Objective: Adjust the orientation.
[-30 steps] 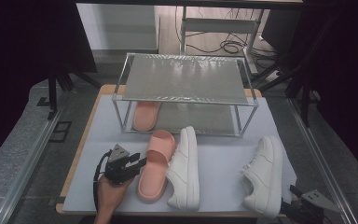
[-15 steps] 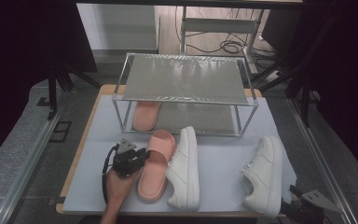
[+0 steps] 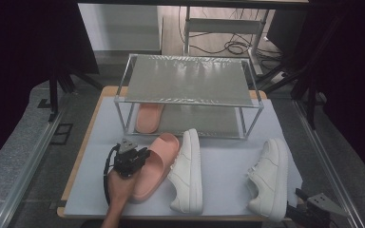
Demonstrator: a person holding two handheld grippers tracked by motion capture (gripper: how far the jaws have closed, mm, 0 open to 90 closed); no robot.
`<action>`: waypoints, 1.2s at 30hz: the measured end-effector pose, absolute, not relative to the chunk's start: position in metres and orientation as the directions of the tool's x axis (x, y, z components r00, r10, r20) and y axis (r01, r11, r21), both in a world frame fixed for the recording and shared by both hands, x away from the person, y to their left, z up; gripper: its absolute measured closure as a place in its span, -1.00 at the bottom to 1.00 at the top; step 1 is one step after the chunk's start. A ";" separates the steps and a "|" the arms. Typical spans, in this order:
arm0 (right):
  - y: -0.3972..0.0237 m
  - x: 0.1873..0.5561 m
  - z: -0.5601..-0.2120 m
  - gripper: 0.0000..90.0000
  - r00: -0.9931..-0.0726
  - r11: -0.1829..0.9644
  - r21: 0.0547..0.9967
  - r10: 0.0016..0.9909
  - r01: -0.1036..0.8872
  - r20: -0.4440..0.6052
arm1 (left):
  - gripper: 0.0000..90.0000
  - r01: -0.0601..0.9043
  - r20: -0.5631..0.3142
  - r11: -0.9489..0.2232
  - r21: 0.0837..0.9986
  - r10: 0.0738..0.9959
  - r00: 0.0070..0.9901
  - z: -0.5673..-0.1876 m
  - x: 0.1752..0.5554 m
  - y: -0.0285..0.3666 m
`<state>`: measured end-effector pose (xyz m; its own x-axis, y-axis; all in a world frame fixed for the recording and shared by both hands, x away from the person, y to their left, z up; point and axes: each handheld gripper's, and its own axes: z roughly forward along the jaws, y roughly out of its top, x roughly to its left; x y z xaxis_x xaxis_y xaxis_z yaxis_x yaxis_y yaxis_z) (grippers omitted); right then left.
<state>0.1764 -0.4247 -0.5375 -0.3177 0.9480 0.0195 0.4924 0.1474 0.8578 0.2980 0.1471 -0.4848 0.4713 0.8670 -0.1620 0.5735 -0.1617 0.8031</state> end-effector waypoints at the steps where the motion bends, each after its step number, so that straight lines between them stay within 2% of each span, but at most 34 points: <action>1: -0.425 0.176 -0.538 -0.41 -0.318 0.147 0.858 0.948 0.492 0.020 | 0.78 0.572 -0.164 -0.158 0.805 0.867 0.471 -0.484 0.298 0.148; 19: -0.425 0.176 -0.538 -0.41 -0.318 0.148 0.858 0.948 0.492 0.019 | 0.80 0.547 -0.135 -0.146 0.824 0.887 0.441 -0.467 0.312 0.152; 36: -0.425 0.176 -0.538 -0.41 -0.318 0.148 0.858 0.948 0.492 0.019 | 0.80 0.528 -0.129 -0.120 0.841 0.902 0.411 -0.459 0.347 0.137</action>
<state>0.1764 -0.4248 -0.5376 -0.3183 0.9478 0.0191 0.4918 0.1479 0.8580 0.3466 0.1369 -0.4594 0.4112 0.9024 -0.1289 0.5277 -0.1203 0.8409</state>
